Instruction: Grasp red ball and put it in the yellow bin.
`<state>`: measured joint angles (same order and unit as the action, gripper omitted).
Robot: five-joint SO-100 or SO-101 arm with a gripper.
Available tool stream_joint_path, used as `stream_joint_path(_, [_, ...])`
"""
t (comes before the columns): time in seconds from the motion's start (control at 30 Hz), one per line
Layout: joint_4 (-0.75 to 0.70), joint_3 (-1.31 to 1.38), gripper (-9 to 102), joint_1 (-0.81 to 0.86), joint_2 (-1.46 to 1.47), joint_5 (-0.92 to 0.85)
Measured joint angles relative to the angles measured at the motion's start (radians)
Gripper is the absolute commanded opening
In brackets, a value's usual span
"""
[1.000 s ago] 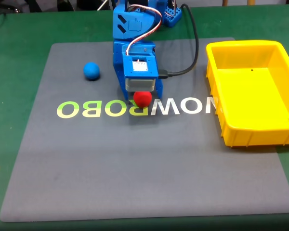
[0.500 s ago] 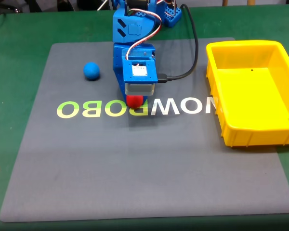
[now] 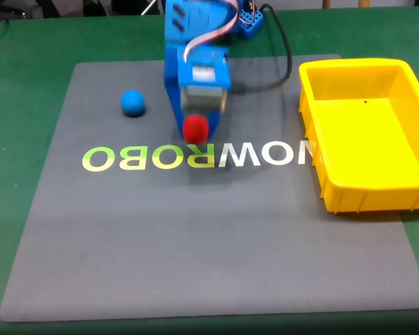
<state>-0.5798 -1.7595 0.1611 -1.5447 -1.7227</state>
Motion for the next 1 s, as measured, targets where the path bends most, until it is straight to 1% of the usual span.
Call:
stream_joint_path(0.2, [0.006, 0.000, 0, -0.126, -0.172, 0.038])
stream_joint_path(0.5, [0.005, -0.003, 0, -0.383, -0.301, 0.077])
stream_joint_path(0.77, [-0.026, -0.015, 0, -0.586, -0.316, 0.117])
stream_joint_path(1.0, [-0.026, -0.026, 0, -0.666, -0.316, 0.135])
